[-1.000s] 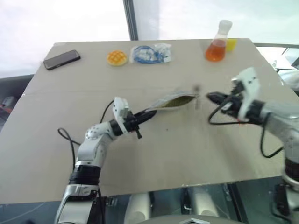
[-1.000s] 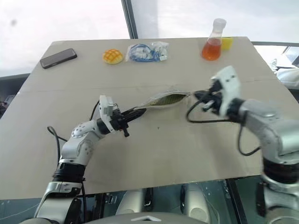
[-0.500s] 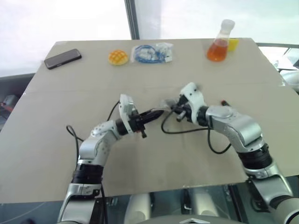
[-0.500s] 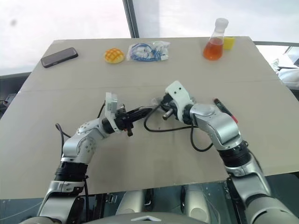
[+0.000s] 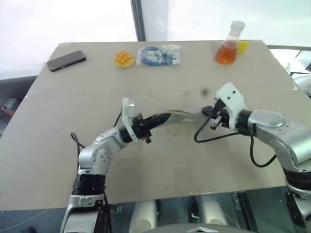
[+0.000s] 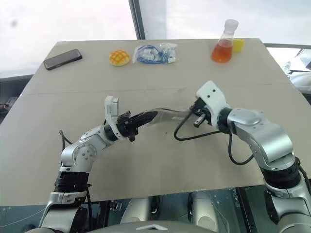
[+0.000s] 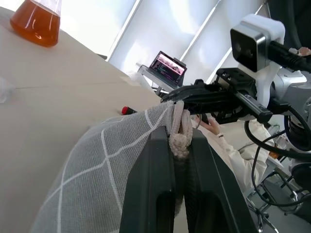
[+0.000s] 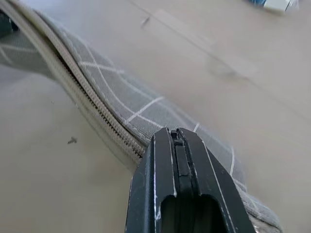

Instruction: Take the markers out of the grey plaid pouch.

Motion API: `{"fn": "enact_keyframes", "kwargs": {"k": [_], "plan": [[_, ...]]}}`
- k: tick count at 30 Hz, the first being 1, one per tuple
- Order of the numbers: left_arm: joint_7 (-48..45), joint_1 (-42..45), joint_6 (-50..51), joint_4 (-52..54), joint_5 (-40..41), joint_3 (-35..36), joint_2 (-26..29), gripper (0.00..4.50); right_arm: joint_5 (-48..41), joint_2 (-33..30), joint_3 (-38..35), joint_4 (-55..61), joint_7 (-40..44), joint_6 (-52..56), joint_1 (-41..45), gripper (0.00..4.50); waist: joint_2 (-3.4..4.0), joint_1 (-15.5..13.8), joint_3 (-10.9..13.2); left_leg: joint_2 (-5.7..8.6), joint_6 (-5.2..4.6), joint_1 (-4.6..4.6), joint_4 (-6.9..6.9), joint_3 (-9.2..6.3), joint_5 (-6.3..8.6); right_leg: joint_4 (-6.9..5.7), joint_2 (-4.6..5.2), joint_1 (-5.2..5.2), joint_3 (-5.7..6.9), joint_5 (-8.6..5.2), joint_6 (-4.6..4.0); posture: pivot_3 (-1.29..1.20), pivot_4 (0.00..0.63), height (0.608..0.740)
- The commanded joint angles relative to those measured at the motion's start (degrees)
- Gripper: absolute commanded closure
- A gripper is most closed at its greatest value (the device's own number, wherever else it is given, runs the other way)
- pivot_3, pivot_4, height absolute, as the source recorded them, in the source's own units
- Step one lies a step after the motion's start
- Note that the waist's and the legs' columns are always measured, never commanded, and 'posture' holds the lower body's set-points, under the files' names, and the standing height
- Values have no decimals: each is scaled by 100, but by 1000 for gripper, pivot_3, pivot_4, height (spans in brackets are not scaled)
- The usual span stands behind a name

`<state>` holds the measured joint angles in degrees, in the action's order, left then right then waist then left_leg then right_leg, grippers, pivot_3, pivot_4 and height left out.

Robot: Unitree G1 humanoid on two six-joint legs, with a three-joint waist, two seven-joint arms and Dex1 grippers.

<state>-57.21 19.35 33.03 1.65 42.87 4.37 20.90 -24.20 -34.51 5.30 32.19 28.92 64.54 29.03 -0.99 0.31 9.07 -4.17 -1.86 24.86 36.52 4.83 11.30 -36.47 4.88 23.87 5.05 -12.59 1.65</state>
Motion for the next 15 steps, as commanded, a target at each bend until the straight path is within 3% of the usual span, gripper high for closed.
{"fn": "enact_keyframes", "kwargs": {"k": [1,4,9,15], "plan": [[-106,99,-130,156,22,41,46,4500,-210,-11,-400,367,-25,125,17,4437,0,0,0,-1,0,0,0,-2,0,-1,-1,0,1,3,7,0,150,740],[-116,110,-122,151,14,40,57,4500,-177,-155,-203,449,26,56,-93,4437,0,1,0,-2,0,-1,0,-6,0,-1,-1,-1,5,-9,-6,0,150,740],[-125,122,-121,134,-6,61,89,4500,-563,51,-527,662,20,176,38,4437,-1,0,1,-1,0,-1,0,-15,0,-1,-1,-1,2,-10,-7,0,150,740],[-109,83,-129,176,5,68,77,4500,-433,-202,-115,572,76,-8,-93,4437,-2,-8,1,0,0,0,0,-15,0,0,0,-1,2,-11,-7,0,150,740]]}}
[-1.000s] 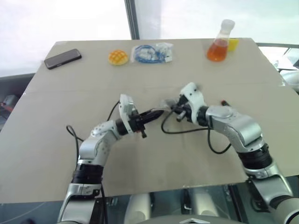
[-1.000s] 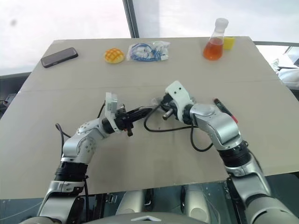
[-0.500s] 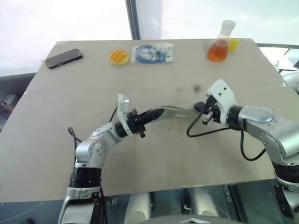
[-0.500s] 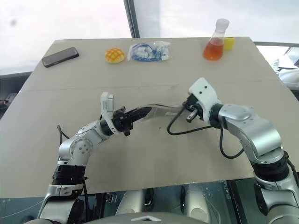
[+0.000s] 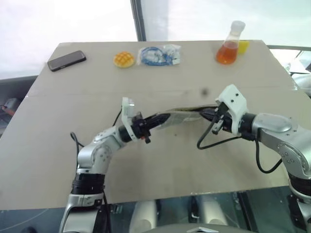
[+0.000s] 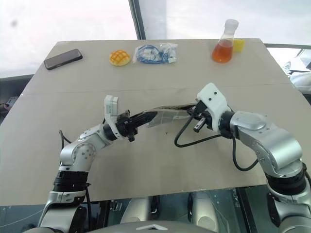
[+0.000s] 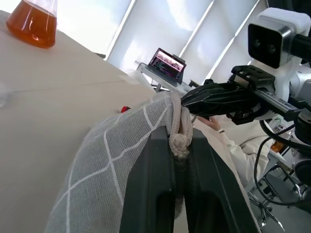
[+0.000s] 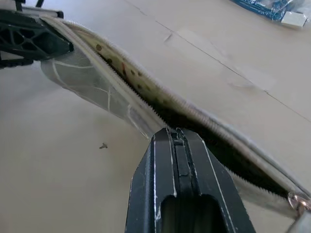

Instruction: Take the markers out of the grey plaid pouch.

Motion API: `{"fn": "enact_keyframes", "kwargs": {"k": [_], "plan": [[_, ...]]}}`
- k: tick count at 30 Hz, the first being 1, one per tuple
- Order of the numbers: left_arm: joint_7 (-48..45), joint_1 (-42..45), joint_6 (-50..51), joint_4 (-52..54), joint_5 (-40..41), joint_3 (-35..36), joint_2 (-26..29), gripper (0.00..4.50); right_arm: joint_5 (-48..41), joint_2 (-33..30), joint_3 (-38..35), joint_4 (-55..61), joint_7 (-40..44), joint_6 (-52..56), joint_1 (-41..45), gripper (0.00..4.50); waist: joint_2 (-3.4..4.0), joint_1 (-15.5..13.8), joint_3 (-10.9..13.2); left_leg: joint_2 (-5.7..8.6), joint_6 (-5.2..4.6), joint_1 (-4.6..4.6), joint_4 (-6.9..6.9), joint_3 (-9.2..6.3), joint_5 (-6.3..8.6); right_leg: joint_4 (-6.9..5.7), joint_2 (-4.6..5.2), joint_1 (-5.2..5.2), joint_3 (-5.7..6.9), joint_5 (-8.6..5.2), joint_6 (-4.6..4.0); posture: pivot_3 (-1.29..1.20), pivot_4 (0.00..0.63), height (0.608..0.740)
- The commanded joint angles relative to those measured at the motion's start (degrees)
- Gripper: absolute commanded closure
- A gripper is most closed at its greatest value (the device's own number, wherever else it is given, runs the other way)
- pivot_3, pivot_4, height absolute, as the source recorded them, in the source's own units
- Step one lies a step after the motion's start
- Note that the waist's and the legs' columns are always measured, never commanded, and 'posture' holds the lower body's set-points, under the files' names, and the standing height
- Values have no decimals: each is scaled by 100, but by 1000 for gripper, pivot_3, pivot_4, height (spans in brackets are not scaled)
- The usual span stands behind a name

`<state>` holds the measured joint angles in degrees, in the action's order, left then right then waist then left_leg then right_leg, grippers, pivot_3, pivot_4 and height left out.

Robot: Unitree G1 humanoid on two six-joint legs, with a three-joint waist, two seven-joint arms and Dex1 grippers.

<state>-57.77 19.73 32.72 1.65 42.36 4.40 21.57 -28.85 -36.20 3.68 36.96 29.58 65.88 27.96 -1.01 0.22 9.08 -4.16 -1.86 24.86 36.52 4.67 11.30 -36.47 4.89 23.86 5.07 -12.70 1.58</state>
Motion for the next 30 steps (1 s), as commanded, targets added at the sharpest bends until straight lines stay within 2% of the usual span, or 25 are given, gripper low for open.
{"fn": "enact_keyframes", "kwargs": {"k": [1,6,13,15,18,20,22,27,30], "plan": [[-52,42,-100,181,61,67,7,4500,58,-28,94,36,5,-177,15,4437,0,1,0,0,0,0,0,-1,0,0,0,0,0,0,0,0,150,740],[-183,-53,-124,285,33,-33,51,4500,379,91,404,-647,-40,-555,98,4437,0,8,0,-1,0,-2,1,0,0,-1,-2,-1,0,-1,0,0,150,740],[-346,-156,-408,370,-128,-187,27,4500,203,884,222,-1828,41,-748,441,4437,0,30,1,-2,0,-1,0,2,0,-3,-4,0,0,4,5,0,150,740],[-429,-231,-541,392,-170,-255,-10,4500,372,849,392,-2086,89,-842,477,4437,0,20,1,-1,0,-1,0,12,0,-3,-3,-1,1,15,12,0,150,740],[-620,-308,-851,305,-224,-297,-88,4500,196,616,411,-1790,358,-663,357,4437,0,3,1,1,0,2,0,30,0,-1,0,1,0,22,2,0,150,740],[-704,-300,-840,264,-209,-310,-70,4500,-23,490,234,-1494,479,-513,246,4437,-1,-2,1,0,0,6,0,31,0,3,0,1,2,23,0,0,150,740],[-848,-271,-912,195,-253,-347,-46,4500,-431,627,-250,-1292,390,-210,206,4437,-1,-3,1,-1,0,4,-2,30,0,3,-2,1,4,23,0,0,150,740],[-1649,-376,-1538,-19,-800,-788,243,4500,-1529,1654,-1464,-1558,-142,559,466,4437,0,28,1,-5,0,-3,-1,25,0,-3,-4,1,4,20,4,0,150,740],[-1830,-409,-1694,-101,-868,-879,253,4500,-1560,2038,-1511,-1990,-384,723,401,4437,3,40,-2,-6,0,-6,-1,25,0,-5,-4,0,3,10,-16,0,150,740]]}}
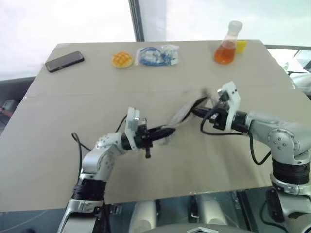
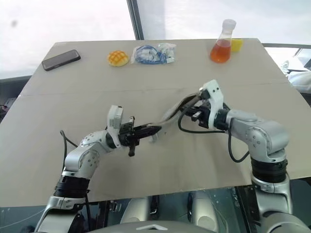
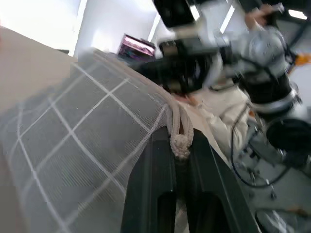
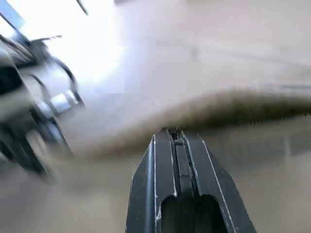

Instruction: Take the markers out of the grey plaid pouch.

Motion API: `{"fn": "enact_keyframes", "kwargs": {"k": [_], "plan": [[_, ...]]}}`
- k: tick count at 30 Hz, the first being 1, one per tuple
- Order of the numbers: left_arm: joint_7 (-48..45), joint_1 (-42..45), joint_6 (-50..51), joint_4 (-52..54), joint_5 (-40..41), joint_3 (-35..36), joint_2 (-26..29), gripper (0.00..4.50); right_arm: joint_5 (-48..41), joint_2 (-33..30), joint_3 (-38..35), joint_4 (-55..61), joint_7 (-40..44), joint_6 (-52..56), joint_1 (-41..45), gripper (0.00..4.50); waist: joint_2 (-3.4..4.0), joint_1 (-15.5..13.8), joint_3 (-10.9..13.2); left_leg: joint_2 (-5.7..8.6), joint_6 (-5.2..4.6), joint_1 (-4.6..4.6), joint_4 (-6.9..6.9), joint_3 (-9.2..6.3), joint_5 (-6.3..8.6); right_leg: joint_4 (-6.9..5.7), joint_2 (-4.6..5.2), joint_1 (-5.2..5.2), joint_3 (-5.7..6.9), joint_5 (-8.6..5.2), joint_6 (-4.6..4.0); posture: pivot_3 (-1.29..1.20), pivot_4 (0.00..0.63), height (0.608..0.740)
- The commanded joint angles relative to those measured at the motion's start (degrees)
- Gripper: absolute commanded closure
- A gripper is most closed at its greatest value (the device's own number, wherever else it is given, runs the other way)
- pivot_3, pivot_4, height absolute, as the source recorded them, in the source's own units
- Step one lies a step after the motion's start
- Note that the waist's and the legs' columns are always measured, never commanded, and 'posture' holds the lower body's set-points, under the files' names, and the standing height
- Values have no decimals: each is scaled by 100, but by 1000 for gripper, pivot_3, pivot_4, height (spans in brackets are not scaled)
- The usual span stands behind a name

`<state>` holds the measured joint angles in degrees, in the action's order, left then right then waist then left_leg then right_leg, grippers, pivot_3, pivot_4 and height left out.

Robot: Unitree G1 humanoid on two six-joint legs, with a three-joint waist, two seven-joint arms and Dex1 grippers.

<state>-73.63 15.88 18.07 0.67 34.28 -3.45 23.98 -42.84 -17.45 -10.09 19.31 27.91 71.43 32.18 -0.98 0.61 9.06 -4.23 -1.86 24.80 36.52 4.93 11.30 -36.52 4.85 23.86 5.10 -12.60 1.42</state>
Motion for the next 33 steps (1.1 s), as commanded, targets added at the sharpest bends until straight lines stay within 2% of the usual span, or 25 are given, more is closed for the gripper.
{"fn": "enact_keyframes", "kwargs": {"k": [1,4,8,11,15,17,18,21,25,26,27,30,33], "plan": [[-272,-11,-263,-21,-69,-97,8,4500,-202,260,-139,-268,-283,225,-47,4437,0,-7,0,0,0,1,0,1,0,0,1,0,0,1,-3,0,150,740],[-291,38,-328,-112,-87,-72,-8,4500,-36,279,153,-209,-378,131,-162,4437,1,-11,0,3,0,7,-1,1,0,1,4,1,-1,4,-2,0,150,740],[-107,102,-220,-201,28,84,-88,4500,269,-250,778,166,-210,-68,-457,4437,1,-16,1,4,-1,8,-4,1,0,3,4,3,-2,13,15,0,150,740],[184,243,415,-275,466,339,-164,4500,885,-981,1542,638,137,-897,-666,4437,2,-9,2,4,-1,7,-3,-11,0,3,5,4,-3,0,33,0,150,740],[548,575,2017,-387,1758,870,-235,4500,1464,-2424,2483,1469,875,-1384,-780,4437,2,-8,10,3,-1,6,3,-31,0,4,4,2,-1,-13,19,0,150,740],[655,736,2739,-595,2279,1122,-186,4500,1508,-3056,2578,1881,1179,-1388,-763,4437,1,-4,10,5,-1,5,2,-33,0,5,4,0,-1,-13,19,0,150,740],[677,789,2911,-732,2353,1193,-159,4500,1341,-3138,2432,2011,1220,-1228,-661,4437,1,-4,11,4,-1,5,3,-34,0,6,3,-2,0,-13,20,0,150,740],[636,810,2992,-977,2174,1188,-82,4500,1124,-3214,2237,2224,1246,-991,-356,4437,-13,21,17,2,-1,2,2,-36,0,6,-4,-2,0,-11,22,0,150,740],[454,709,2766,-1139,1848,1038,-94,4500,1975,-3159,3043,1877,1198,-1560,136,4437,-13,10,17,2,0,3,2,-38,0,6,-3,-1,4,-13,18,0,150,740],[429,690,2729,-1181,1798,1024,-111,4500,2191,-3000,3264,1672,1108,-1705,220,4061,-13,8,17,3,0,2,2,-37,0,7,-1,-1,3,-13,17,0,150,740],[393,668,2687,-1206,1742,1004,-116,4500,2412,-2892,3476,1507,1043,-1834,280,3918,-17,5,14,3,0,3,3,-37,0,7,0,-1,3,-13,17,0,150,740],[235,547,2574,-1160,1597,920,-75,4500,3380,-2497,4201,903,708,-2502,416,2792,-17,9,13,4,0,8,2,-33,0,11,3,1,2,-13,17,0,150,740],[123,475,2484,-1079,1486,857,-63,4500,4147,-2116,4754,83,656,-3236,523,2792,-17,6,14,5,0,7,2,-28,0,9,3,2,1,-12,17,0,150,740]]}}
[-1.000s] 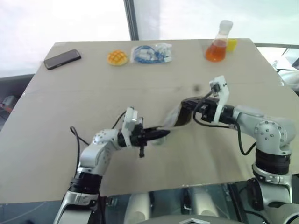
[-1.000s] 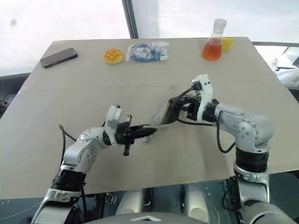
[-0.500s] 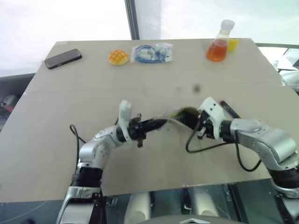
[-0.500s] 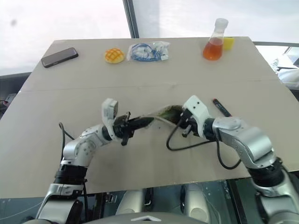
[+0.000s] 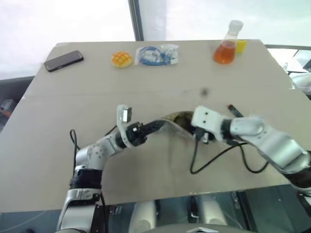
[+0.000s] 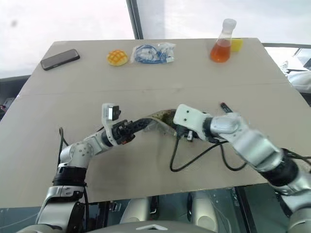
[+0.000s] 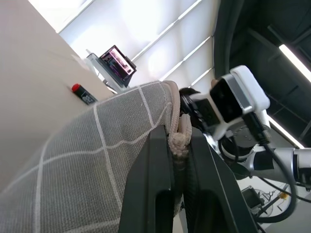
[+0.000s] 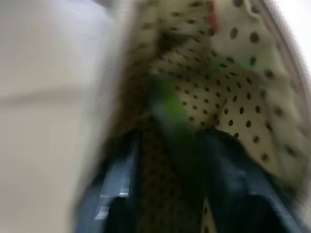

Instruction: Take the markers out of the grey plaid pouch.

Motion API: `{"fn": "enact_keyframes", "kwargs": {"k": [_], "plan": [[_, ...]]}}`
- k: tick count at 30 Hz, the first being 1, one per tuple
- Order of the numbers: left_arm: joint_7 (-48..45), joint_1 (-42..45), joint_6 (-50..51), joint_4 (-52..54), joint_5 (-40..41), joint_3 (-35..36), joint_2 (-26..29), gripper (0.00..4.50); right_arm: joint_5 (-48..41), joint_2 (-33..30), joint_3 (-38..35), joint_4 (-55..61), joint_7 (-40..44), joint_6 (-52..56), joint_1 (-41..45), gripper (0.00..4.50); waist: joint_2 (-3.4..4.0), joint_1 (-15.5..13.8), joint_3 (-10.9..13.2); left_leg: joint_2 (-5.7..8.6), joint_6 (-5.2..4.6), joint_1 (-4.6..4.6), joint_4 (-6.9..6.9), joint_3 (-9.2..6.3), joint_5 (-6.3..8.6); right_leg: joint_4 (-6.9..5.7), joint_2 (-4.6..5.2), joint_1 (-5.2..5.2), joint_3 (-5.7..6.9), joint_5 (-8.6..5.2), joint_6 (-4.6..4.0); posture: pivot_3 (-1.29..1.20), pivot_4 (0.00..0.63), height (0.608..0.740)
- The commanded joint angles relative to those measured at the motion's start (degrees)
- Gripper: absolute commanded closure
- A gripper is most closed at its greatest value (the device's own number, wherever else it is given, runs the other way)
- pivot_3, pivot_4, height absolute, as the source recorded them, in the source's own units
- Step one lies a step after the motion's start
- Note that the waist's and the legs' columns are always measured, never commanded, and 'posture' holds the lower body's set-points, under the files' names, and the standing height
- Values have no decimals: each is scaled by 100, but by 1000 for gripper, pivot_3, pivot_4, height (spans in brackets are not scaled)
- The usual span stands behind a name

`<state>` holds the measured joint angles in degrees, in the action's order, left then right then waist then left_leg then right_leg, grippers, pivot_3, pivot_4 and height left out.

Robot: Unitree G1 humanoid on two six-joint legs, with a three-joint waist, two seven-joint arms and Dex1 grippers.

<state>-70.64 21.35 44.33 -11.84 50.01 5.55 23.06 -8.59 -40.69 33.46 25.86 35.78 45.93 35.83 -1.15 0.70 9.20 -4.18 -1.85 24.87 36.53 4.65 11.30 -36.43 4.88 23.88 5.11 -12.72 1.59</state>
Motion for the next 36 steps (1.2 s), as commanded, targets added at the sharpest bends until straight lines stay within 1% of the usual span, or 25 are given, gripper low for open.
{"fn": "enact_keyframes", "kwargs": {"k": [1,4,6,9,10,11,12,15,18,23,28,35,36], "plan": [[-216,-108,-173,244,-132,-88,34,4500,1074,384,600,-1028,-256,-1015,245,2792,-1,7,-1,0,0,-1,-1,-1,0,0,-1,-1,1,1,1,0,150,740],[-290,-199,-255,468,-201,-192,32,4500,1690,865,855,-2110,-472,-1703,308,2792,-3,10,-2,-1,0,-6,2,12,-1,-6,-1,-3,-2,1,2,0,150,740],[-280,-254,-357,627,-261,-231,5,4500,1919,1092,983,-2775,-402,-2092,217,2792,-6,19,-4,-3,1,-9,6,21,-1,-11,-2,-2,-4,1,2,0,150,740],[-262,-350,-542,789,-383,-253,-25,4500,2028,1254,695,-3093,-386,-2388,46,3586,-14,26,-17,-5,1,-21,8,30,-1,-19,-3,-8,-5,0,0,0,150,740],[-237,-383,-623,819,-439,-245,-36,4500,1983,1277,498,-2987,-380,-2397,-16,4044,-15,24,-18,-6,1,-23,9,29,-1,-23,-2,-8,-7,0,0,0,150,740],[-229,-416,-701,843,-496,-245,-39,4500,1949,1294,312,-2862,-382,-2385,-68,4397,-18,23,-20,-7,2,-23,12,27,-1,-26,-2,-10,-7,0,0,0,150,740],[-184,-451,-756,861,-528,-222,-59,4500,1876,1311,88,-2680,-398,-2362,-142,4467,-19,21,-21,-7,2,-23,13,26,-1,-27,-2,-10,-7,0,-1,0,150,740],[15,-498,-1136,793,-721,-131,-175,4500,1617,1369,-504,-2017,-355,-2231,-384,4467,-15,9,-18,-7,2,-17,16,10,-1,-27,2,-7,-9,1,-2,0,150,740],[234,-442,-1697,577,-1016,-48,-329,4500,1201,1438,-1027,-1233,-166,-1763,-594,4467,-14,0,-15,-5,2,-10,15,11,-1,-25,3,-1,-10,9,-16,0,150,740],[285,-193,-2460,87,-1407,-50,-441,4500,615,1148,-1697,-72,247,-728,-656,4467,-12,-42,-14,-4,1,-7,12,7,0,-23,2,1,-6,8,-14,0,150,740],[112,-54,-2470,-122,-1301,-9,-426,4500,399,1060,-1906,243,265,-238,-653,4467,-12,-42,-14,-3,1,-8,12,6,0,-19,4,0,-4,1,-4,0,150,740],[-100,-26,-2175,-87,-1141,-6,-339,4500,432,1059,-1802,210,160,-167,-646,4467,-13,-25,-14,-3,1,-4,9,6,0,-18,4,2,-3,2,-4,0,150,740],[-144,-37,-2127,-49,-1122,-31,-316,4500,382,1136,-1819,107,153,-196,-594,4467,-13,-23,-14,-3,1,-4,8,5,0,-18,4,2,-3,2,-4,0,150,740]]}}
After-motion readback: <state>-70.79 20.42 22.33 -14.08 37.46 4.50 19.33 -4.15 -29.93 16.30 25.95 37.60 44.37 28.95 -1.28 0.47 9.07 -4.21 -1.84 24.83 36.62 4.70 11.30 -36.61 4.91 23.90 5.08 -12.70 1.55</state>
